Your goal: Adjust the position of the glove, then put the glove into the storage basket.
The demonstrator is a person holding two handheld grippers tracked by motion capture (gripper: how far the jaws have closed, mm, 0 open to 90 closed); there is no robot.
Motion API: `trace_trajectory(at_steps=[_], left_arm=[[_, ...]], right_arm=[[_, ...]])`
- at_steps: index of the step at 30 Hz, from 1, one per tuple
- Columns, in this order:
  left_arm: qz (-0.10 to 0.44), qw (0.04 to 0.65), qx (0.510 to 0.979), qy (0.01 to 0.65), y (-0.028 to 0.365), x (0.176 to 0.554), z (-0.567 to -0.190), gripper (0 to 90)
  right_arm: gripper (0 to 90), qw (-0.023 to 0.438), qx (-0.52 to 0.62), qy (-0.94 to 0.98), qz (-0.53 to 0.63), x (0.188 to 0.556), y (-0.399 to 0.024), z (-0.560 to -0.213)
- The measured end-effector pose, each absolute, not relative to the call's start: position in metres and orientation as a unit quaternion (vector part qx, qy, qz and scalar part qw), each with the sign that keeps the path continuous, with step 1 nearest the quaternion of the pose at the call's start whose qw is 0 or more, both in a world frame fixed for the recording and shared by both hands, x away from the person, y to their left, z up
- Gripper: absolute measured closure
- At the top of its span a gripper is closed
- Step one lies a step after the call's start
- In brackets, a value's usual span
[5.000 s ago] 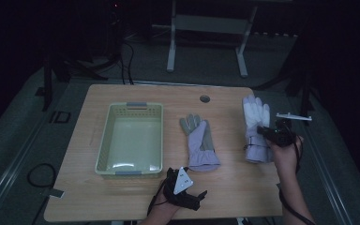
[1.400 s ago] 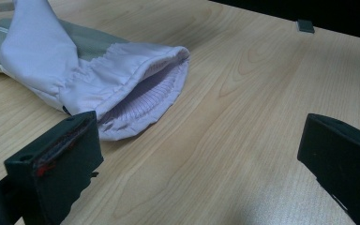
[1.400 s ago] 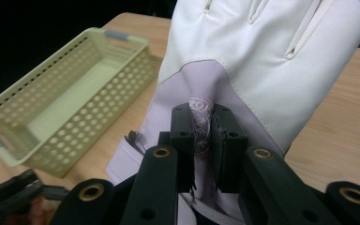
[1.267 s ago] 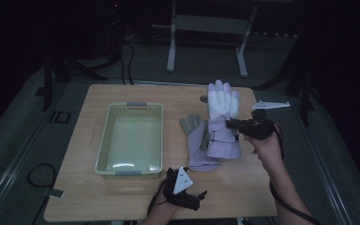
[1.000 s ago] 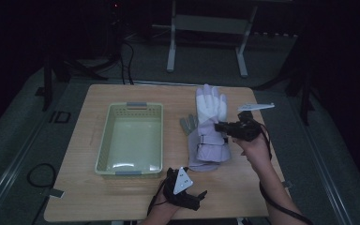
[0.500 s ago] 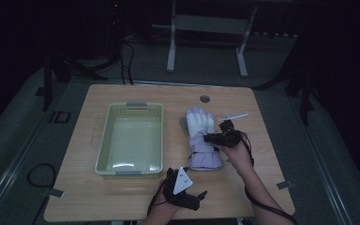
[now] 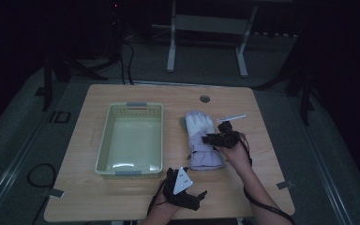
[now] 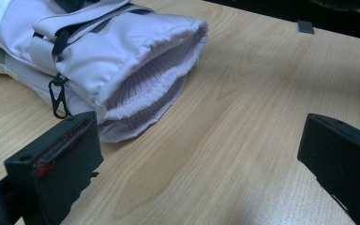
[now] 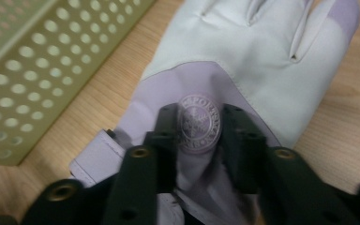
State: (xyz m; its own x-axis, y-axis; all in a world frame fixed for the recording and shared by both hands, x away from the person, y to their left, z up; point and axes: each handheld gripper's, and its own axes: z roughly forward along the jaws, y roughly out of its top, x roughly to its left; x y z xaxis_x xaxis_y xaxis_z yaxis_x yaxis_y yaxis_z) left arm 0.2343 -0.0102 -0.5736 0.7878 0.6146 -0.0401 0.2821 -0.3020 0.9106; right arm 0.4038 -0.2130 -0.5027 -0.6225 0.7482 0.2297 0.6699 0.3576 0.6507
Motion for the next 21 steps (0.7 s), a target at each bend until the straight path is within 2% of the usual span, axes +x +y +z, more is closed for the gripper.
trace_trajectory(at_steps=[2,5,7,10,13,16,18,21], left_arm=[[0.16,0.519,0.79,0.284,-0.01,0.234,-0.574,0.1],[0.161,0.518,0.791,0.283,-0.01,0.234,-0.574,0.1],[0.162,0.518,0.791,0.282,-0.01,0.234,-0.574,0.1],[0.169,0.521,0.788,0.281,-0.01,0.233,-0.573,0.0],[0.176,0.525,0.784,0.279,-0.01,0.232,-0.573,0.1],[0.178,0.532,0.781,0.275,-0.012,0.229,-0.572,0.0],[0.146,0.554,0.771,0.278,-0.012,0.226,-0.566,0.1],[0.167,0.549,0.775,0.266,-0.017,0.219,-0.551,0.1]], right_arm=[[41.2,0.062,0.423,0.821,0.378,0.401,-0.218,-0.498],[34.9,0.074,0.427,0.813,0.39,0.399,-0.226,-0.495],[26.7,0.075,0.426,0.805,0.405,0.398,-0.234,-0.492],[19.1,0.078,0.415,0.803,0.42,0.395,-0.242,-0.49],[14.0,0.08,0.395,0.812,0.421,0.391,-0.249,-0.489],[14.3,0.097,0.367,0.818,0.432,0.386,-0.253,-0.486],[14.7,0.119,0.345,0.824,0.433,0.382,-0.256,-0.483],[14.6,0.123,0.327,0.827,0.441,0.38,-0.261,-0.479]])
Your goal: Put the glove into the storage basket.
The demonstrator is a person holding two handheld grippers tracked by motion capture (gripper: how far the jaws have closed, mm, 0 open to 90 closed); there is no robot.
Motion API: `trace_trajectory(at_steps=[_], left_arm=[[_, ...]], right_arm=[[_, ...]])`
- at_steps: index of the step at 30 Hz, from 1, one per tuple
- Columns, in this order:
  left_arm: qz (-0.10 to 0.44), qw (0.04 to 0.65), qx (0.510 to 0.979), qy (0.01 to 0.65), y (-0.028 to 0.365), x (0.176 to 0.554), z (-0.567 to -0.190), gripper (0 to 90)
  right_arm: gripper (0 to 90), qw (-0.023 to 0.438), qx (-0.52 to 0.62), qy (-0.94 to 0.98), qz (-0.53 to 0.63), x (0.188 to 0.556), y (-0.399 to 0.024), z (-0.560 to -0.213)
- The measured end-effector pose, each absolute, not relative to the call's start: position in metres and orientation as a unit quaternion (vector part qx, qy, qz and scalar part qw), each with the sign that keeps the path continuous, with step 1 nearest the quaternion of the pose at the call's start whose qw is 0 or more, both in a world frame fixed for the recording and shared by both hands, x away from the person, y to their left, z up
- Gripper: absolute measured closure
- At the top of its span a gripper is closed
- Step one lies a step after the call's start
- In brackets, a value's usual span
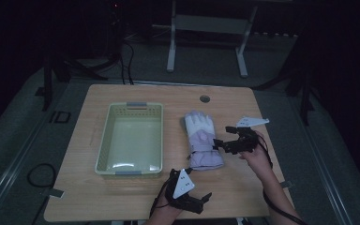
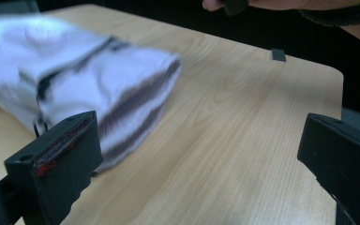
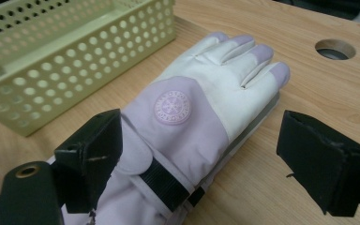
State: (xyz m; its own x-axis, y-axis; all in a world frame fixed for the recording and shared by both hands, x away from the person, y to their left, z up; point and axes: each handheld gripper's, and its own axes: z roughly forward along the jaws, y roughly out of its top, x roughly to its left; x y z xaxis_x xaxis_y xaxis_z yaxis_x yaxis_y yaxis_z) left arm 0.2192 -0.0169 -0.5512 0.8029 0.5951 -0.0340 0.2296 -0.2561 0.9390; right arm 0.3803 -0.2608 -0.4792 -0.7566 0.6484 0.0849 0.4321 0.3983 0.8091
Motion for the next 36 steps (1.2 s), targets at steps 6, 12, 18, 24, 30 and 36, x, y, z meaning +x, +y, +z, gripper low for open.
trace_trajectory(at_steps=[6,12,18,24,30,36], left_arm=[[0.16,0.557,0.763,0.287,-0.019,0.23,-0.514,0.1],[0.122,0.566,0.756,0.304,-0.013,0.258,-0.474,0.1],[0.169,0.538,0.75,0.346,-0.017,0.288,-0.449,0.1],[0.19,0.5,0.73,0.426,-0.026,0.318,-0.451,0.2],[0.171,0.482,0.718,0.472,-0.034,0.34,-0.474,9.2],[0.168,0.467,0.699,0.515,-0.041,0.358,-0.492,15.0]], right_arm=[[15.2,0.134,0.323,0.825,0.443,0.379,-0.267,-0.472],[13.8,0.132,0.341,0.818,0.443,0.378,-0.273,-0.463],[11.9,0.131,0.348,0.806,0.46,0.381,-0.277,-0.455],[10.6,0.133,0.362,0.8,0.46,0.384,-0.274,-0.457],[22.7,0.163,0.366,0.803,0.442,0.391,-0.265,-0.469],[33.3,0.151,0.387,0.8,0.433,0.399,-0.262,-0.488]])
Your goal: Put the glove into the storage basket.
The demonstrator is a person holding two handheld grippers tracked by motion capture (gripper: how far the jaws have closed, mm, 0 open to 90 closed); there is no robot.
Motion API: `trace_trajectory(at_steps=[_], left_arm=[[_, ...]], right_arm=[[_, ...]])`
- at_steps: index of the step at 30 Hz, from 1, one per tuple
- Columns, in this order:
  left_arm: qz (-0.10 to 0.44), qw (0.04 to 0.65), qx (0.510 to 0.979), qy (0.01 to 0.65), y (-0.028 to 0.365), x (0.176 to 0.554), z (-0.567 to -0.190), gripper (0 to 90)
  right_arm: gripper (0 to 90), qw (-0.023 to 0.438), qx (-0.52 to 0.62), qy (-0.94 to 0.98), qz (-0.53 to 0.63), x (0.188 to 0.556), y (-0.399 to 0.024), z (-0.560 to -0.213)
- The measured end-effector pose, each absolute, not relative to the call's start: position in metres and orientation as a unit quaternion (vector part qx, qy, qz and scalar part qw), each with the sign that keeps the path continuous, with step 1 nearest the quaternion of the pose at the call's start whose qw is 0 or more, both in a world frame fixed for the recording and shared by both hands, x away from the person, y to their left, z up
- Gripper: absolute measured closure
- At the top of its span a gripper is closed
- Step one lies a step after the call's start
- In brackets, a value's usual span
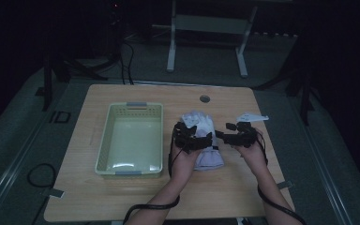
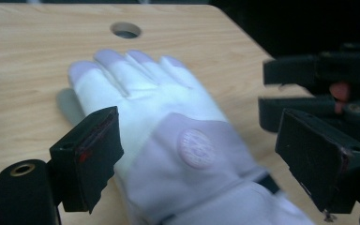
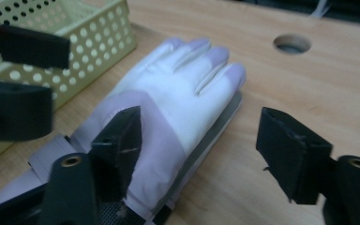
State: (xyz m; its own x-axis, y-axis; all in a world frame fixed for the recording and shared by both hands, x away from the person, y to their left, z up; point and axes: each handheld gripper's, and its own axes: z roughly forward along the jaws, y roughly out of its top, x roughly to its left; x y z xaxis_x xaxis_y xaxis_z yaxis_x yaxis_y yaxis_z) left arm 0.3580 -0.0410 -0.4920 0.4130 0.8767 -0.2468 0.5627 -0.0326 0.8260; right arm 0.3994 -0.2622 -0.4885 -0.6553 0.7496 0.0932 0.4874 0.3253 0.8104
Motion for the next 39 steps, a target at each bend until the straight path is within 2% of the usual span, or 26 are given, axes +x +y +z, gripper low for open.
trace_trajectory(at_steps=[9,13,14,16,21,24,25,26,27,33,39], left_arm=[[0.149,0.431,0.7,0.55,-0.035,0.371,-0.518,21.0],[0.104,0.424,0.701,0.565,-0.031,0.378,-0.537,22.7],[0.097,0.422,0.7,0.568,-0.031,0.38,-0.54,22.6],[0.085,0.417,0.704,0.568,-0.031,0.381,-0.545,22.6],[0.048,0.418,0.709,0.566,-0.029,0.384,-0.559,23.0],[0.014,0.43,0.708,0.56,-0.026,0.387,-0.565,29.7],[0.01,0.432,0.71,0.557,-0.026,0.388,-0.566,30.6],[0.008,0.432,0.712,0.554,-0.026,0.388,-0.566,34.0],[0.009,0.433,0.714,0.55,-0.026,0.388,-0.566,35.5],[0.009,0.441,0.715,0.541,-0.026,0.386,-0.563,55.0],[-0.005,0.448,0.716,0.536,-0.025,0.387,-0.555,63.4]], right_arm=[[35.5,0.123,0.395,0.81,0.416,0.403,-0.255,-0.513],[38.1,0.094,0.41,0.812,0.405,0.407,-0.252,-0.525],[41.1,0.086,0.414,0.813,0.401,0.407,-0.251,-0.527],[41.7,0.082,0.418,0.816,0.391,0.409,-0.249,-0.531],[43.9,0.038,0.439,0.814,0.38,0.416,-0.251,-0.545],[43.8,-0.003,0.461,0.803,0.378,0.421,-0.255,-0.552],[46.9,-0.014,0.468,0.798,0.378,0.423,-0.256,-0.553],[56.4,-0.03,0.465,0.798,0.382,0.424,-0.257,-0.554],[60.7,-0.041,0.462,0.798,0.385,0.424,-0.256,-0.554],[79.2,0.005,0.443,0.818,0.368,0.418,-0.245,-0.546],[81.8,0.02,0.45,0.811,0.374,0.412,-0.243,-0.539]])
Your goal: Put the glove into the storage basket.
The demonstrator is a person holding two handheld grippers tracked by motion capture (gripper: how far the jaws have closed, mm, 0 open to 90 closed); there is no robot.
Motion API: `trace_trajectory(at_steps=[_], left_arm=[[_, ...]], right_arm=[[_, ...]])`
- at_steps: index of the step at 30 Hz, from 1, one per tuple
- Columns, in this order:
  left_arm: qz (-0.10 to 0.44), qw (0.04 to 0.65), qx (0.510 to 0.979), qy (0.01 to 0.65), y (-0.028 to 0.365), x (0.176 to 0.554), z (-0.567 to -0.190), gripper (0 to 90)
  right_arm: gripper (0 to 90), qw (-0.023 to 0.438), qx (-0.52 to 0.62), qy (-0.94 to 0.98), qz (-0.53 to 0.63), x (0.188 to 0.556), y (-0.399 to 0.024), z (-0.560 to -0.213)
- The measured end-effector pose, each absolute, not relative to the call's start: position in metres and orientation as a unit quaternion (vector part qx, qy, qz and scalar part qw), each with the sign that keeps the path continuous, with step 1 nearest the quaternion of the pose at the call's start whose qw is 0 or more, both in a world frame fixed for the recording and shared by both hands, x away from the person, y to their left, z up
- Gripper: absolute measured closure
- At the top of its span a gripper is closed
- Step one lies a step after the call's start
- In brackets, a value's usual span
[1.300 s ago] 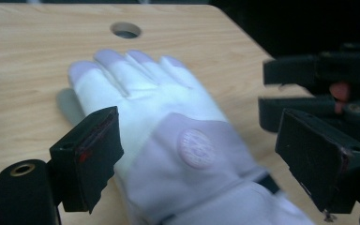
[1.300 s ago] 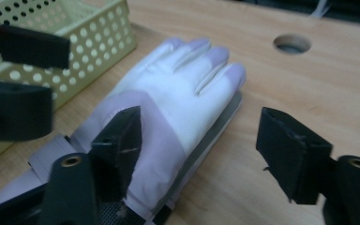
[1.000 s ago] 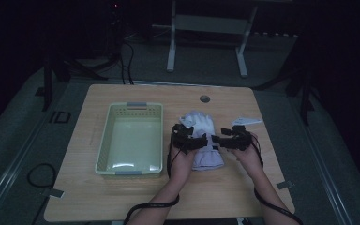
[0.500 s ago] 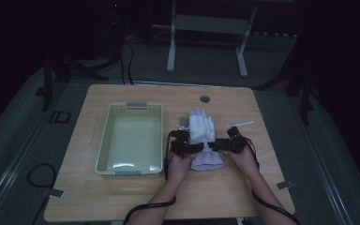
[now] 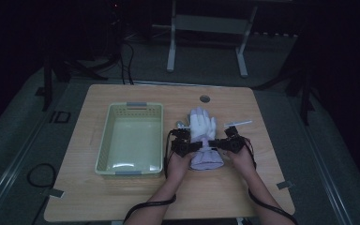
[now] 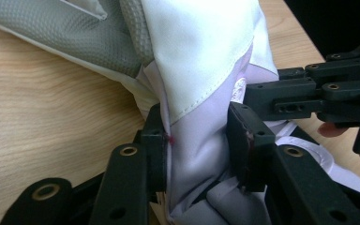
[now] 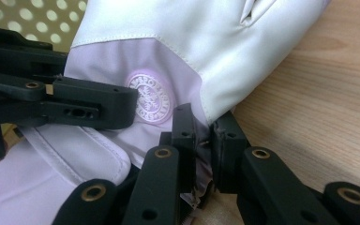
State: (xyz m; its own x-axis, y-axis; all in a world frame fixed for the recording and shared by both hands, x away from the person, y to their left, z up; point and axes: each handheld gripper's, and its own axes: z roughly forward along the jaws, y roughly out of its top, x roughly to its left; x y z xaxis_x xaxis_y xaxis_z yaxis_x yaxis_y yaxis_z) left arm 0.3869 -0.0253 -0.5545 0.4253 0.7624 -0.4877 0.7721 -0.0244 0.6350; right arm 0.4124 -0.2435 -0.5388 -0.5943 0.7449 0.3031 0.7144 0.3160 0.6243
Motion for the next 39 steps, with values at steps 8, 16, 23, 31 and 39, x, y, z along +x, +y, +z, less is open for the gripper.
trace_trajectory(at_steps=[8,16,23,31,39], left_arm=[[0.011,0.458,0.723,0.517,-0.028,0.38,-0.529,64.4],[0.034,0.473,0.727,0.497,-0.026,0.368,-0.497,64.4],[0.045,0.472,0.736,0.483,-0.018,0.361,-0.471,64.6],[0.058,0.472,0.743,0.471,0.001,0.356,-0.446,64.6],[0.072,0.456,0.754,0.468,0.028,0.355,-0.428,64.7]], right_arm=[[82.2,0.051,0.441,0.811,0.382,0.402,-0.244,-0.516],[82.2,0.073,0.424,0.805,0.409,0.389,-0.246,-0.484],[82.2,0.082,0.41,0.803,0.424,0.38,-0.242,-0.465],[82.2,0.085,0.394,0.805,0.436,0.376,-0.229,-0.444],[82.2,0.083,0.376,0.81,0.443,0.377,-0.199,-0.428]])
